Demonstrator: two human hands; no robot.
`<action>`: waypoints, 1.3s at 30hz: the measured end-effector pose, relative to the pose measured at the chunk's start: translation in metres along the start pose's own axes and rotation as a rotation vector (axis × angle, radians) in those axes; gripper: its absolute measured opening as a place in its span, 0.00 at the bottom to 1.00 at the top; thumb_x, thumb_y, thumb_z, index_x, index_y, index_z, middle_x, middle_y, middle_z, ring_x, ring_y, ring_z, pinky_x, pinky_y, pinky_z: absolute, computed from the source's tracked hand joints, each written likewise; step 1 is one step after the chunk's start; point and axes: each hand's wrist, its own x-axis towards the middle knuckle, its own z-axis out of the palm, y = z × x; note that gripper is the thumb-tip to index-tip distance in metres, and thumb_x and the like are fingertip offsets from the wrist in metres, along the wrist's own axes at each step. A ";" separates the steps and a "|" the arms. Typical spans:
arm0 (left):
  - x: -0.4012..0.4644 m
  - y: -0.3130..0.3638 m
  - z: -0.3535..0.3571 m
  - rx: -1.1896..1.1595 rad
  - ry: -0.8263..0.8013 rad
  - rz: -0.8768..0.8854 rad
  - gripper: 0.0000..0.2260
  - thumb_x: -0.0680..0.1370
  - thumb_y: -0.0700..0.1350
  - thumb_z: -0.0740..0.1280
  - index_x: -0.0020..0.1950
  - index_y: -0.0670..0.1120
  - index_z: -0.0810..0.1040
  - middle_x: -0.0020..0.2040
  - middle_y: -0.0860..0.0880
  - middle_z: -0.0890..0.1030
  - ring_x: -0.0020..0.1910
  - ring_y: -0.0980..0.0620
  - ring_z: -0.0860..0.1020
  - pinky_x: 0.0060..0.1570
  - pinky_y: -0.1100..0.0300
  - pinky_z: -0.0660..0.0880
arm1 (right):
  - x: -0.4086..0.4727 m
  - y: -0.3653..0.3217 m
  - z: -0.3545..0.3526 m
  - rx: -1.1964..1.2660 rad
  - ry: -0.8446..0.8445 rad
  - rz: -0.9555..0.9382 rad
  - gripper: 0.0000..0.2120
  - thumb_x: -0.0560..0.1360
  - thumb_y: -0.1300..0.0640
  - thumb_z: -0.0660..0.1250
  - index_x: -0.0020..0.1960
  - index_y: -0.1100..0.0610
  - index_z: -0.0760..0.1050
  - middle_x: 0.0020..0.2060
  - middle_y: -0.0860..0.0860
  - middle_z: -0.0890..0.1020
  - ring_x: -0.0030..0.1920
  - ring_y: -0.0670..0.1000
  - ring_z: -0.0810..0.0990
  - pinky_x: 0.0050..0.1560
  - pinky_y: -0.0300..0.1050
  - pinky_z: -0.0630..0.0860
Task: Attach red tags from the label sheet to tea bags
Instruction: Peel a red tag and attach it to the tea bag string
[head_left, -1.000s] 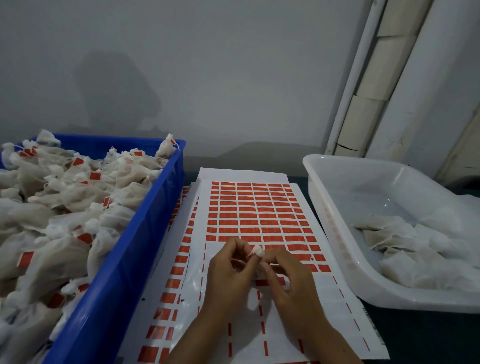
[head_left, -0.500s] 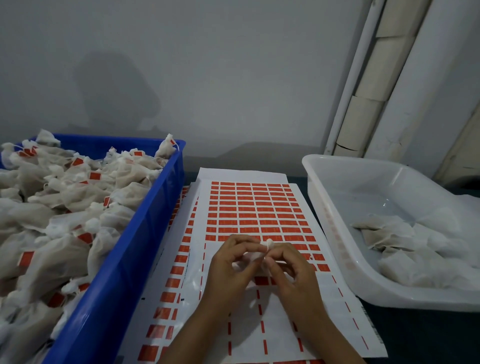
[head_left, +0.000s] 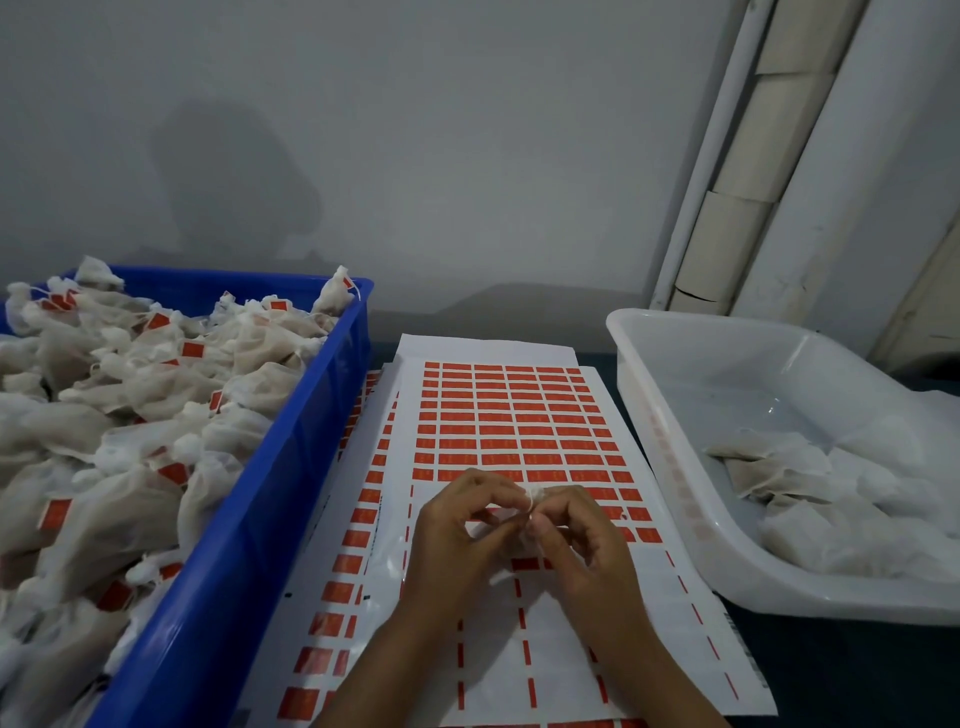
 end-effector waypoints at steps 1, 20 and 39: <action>0.000 0.000 0.000 0.003 0.006 0.004 0.08 0.70 0.36 0.72 0.43 0.48 0.81 0.44 0.52 0.81 0.47 0.60 0.78 0.44 0.72 0.75 | 0.000 0.000 0.000 0.009 -0.005 -0.008 0.04 0.73 0.52 0.62 0.43 0.52 0.74 0.41 0.49 0.79 0.45 0.44 0.78 0.47 0.29 0.74; -0.002 -0.004 0.005 0.014 0.025 0.035 0.01 0.71 0.45 0.67 0.41 0.50 0.78 0.42 0.56 0.80 0.45 0.56 0.77 0.44 0.69 0.76 | 0.000 -0.003 -0.002 0.045 -0.023 0.005 0.07 0.72 0.50 0.60 0.46 0.50 0.74 0.44 0.44 0.79 0.48 0.45 0.79 0.49 0.34 0.76; -0.005 -0.003 0.007 -0.093 0.029 -0.193 0.04 0.73 0.41 0.70 0.40 0.49 0.79 0.37 0.54 0.81 0.40 0.57 0.79 0.40 0.71 0.75 | 0.001 -0.005 -0.004 -0.086 -0.016 0.011 0.05 0.71 0.49 0.62 0.46 0.47 0.73 0.43 0.38 0.78 0.50 0.38 0.77 0.47 0.27 0.74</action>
